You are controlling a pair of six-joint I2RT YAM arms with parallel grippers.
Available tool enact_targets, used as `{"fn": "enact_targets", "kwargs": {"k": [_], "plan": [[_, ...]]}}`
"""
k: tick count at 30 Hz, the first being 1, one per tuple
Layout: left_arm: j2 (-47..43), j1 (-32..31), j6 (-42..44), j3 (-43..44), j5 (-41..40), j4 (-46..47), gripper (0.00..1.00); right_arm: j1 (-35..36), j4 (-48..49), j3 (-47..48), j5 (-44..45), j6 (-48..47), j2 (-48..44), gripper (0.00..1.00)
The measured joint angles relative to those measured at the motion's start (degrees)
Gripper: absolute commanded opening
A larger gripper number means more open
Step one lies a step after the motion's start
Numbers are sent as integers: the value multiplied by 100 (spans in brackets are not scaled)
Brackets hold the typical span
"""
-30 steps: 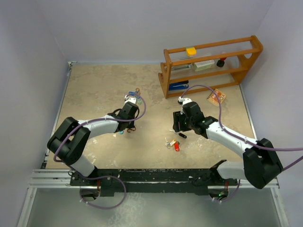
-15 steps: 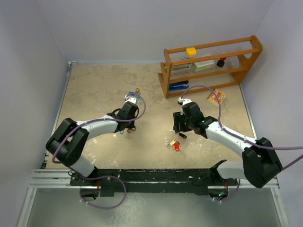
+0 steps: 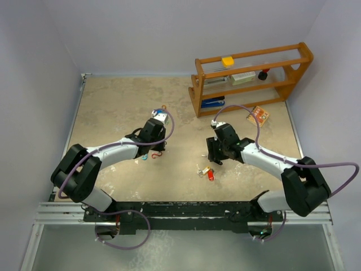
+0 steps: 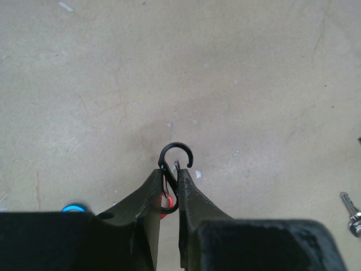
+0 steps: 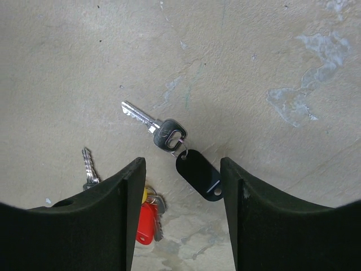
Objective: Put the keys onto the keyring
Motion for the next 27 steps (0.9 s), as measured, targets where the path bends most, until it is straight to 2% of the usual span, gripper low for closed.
{"fn": "enact_targets", "kwargs": {"k": [10, 27], "plan": [[-33, 0, 144, 0, 590, 264, 0, 0, 35, 0, -15, 0, -151, 51], [-85, 0, 240, 0, 767, 310, 0, -7, 247, -2, -168, 2, 72, 44]]}}
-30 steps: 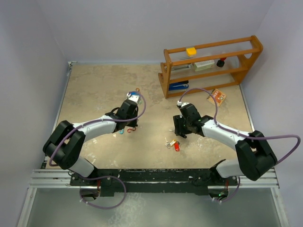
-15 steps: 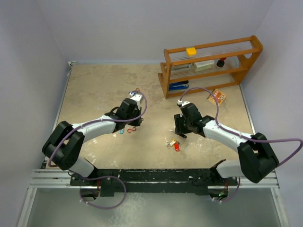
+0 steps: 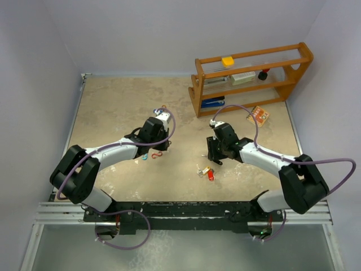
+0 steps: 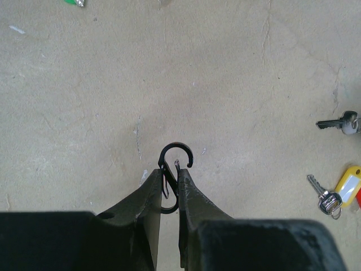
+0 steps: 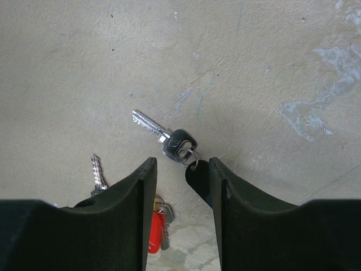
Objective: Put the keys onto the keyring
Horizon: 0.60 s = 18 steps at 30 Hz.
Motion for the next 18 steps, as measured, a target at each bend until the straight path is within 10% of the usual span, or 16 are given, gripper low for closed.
{"fn": "enact_targets", "kwargs": {"k": [18], "plan": [[0, 0, 44, 0, 9, 2, 0, -96, 267, -20, -120, -2, 273, 40]]}}
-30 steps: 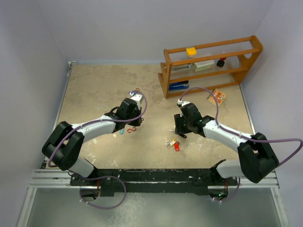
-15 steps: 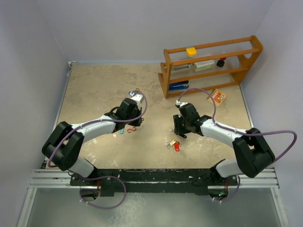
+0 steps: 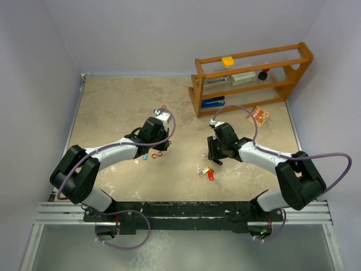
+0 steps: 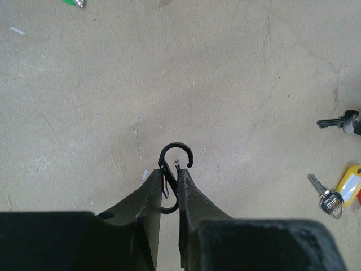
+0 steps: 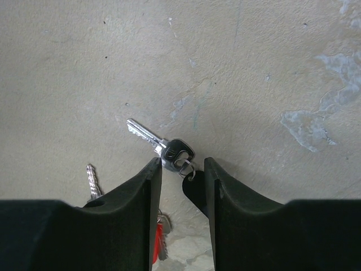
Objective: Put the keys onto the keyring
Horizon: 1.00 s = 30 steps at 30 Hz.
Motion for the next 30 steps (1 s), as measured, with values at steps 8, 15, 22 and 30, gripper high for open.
{"fn": "enact_targets", "kwargs": {"k": [8, 15, 22, 30], "plan": [[0, 0, 2, 0, -2, 0, 0, -13, 4, -186, -7, -28, -131, 53], [0, 0, 0, 0, 0, 0, 0, -13, -107, -295, 2, -66, -470, 57], [0, 0, 0, 0, 0, 20, 0, -13, -402, -295, 129, -144, -455, 57], [0, 0, 0, 0, 0, 39, 0, -11, -632, -142, 476, -232, -216, 54]]}}
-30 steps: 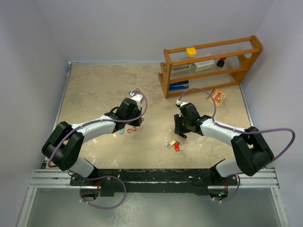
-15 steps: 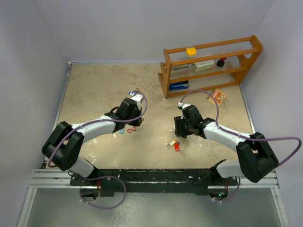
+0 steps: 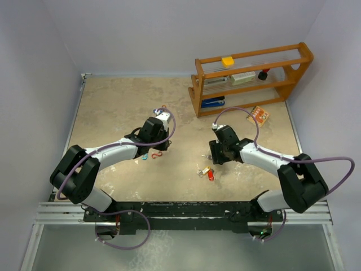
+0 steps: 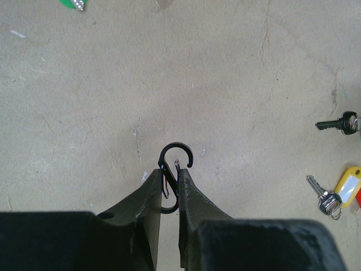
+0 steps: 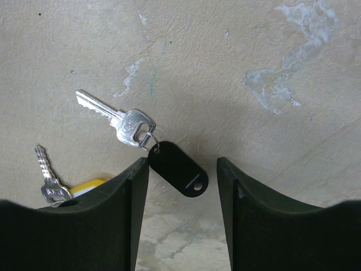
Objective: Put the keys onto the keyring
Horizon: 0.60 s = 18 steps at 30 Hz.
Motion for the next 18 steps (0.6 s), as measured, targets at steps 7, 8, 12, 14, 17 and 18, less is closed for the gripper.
{"fn": "enact_targets", "kwargs": {"k": [7, 8, 12, 14, 17, 18], "plan": [[2, 0, 0, 0, 0, 46, 0, 74, -109, 181, 186, -63, 205, 44], [2, 0, 0, 0, 0, 48, 0, 76, -111, 186, 219, -66, 210, 43], [17, 0, 2, -2, 0, 83, 0, 83, -116, 186, 273, -66, 210, 39], [24, 0, 2, -2, 0, 83, 0, 83, -118, 186, 273, -68, 210, 39], [24, 0, 2, -9, 0, 83, 0, 83, -116, 186, 267, -66, 210, 36], [24, 0, 2, -11, 0, 83, 0, 83, -111, 186, 251, -66, 210, 34]]}}
